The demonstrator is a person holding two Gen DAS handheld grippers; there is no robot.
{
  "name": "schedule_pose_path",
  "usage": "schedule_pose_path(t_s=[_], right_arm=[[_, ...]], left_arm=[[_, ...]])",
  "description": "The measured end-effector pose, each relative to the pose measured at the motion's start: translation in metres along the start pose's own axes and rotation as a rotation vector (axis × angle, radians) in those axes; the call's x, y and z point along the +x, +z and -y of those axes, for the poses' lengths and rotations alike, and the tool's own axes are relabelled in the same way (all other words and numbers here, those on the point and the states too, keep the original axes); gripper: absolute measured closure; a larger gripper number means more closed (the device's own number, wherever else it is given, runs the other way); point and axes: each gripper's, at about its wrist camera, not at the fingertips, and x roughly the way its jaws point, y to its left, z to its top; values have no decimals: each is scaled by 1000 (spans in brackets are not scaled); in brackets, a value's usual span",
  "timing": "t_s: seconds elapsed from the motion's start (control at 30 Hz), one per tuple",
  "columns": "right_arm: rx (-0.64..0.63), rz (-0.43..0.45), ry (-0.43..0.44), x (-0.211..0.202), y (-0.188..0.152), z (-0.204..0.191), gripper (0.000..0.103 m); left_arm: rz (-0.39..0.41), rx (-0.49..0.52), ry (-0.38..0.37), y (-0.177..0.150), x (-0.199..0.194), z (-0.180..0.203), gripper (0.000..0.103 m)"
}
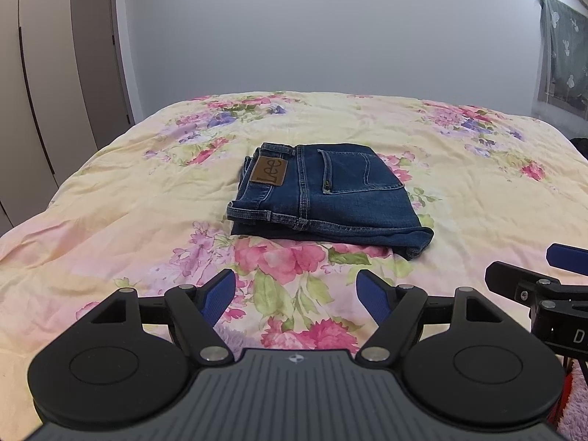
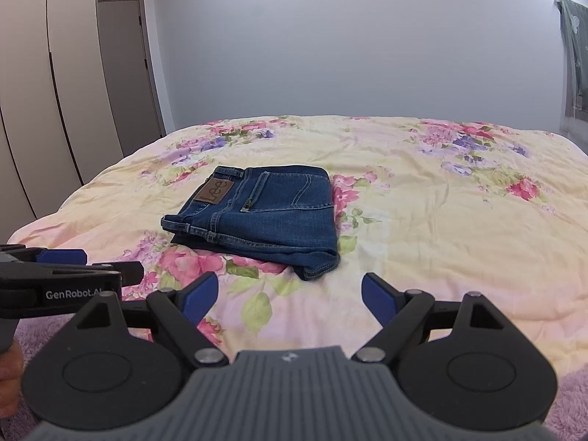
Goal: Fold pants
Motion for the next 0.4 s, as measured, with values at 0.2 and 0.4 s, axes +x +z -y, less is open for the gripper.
schedule_pose_path(t_s=[0.2,0.4], right_arm=[[0,0,-1,0,0,0,22],[1,-3,-1,1,0,0,22]], left_arm=[[0,5,6,0,0,0,15],[0,-6,3,1,0,-1,15]])
